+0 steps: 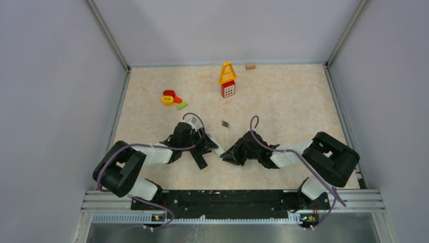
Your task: Load the batteries into the remote control
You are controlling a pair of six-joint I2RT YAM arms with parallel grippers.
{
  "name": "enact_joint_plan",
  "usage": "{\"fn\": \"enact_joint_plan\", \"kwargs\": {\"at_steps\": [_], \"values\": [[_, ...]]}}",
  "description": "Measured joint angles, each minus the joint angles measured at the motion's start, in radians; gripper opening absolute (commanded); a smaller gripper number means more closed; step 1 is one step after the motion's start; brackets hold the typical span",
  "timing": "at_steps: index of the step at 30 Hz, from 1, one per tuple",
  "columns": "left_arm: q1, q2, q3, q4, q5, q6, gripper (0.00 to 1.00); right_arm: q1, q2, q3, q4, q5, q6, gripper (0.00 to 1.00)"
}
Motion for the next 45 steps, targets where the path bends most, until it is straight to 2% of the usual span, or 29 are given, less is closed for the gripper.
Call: {"fn": "enact_joint_plan", "kwargs": {"at_steps": [8, 13, 18, 23, 32, 37, 43, 45], "values": [[0.000, 0.006, 0.000, 0.009, 0.006, -0.001, 0.52, -0.001, -0.024, 0.000, -0.061, 0.006, -0.015, 0.36], [0.000, 0.006, 0.000, 0.008, 0.006, 0.000, 0.57, -0.001, -0.026, 0.000, -0.071, 0.010, -0.024, 0.37], [-0.002, -0.045, 0.009, -0.057, -0.030, 0.026, 0.67, -0.004, -0.026, 0.000, -0.085, 0.023, -0.039, 0.29], [0.000, -0.104, 0.046, -0.200, -0.126, 0.092, 0.68, -0.011, -0.026, 0.000, -0.090, 0.033, -0.052, 0.25], [0.041, -0.104, 0.120, -0.323, -0.219, 0.184, 0.72, -0.014, -0.026, 0.008, -0.098, 0.033, -0.056, 0.19], [0.083, -0.093, 0.170, -0.331, -0.232, 0.248, 0.71, -0.014, -0.018, 0.036, -0.142, 0.034, -0.070, 0.16], [0.105, 0.043, 0.230, -0.293, -0.166, 0.315, 0.67, -0.020, 0.000, 0.077, -0.200, 0.018, -0.083, 0.14], [0.106, 0.072, 0.249, -0.270, -0.134, 0.334, 0.63, -0.023, 0.002, 0.083, -0.212, 0.015, -0.087, 0.14]]}}
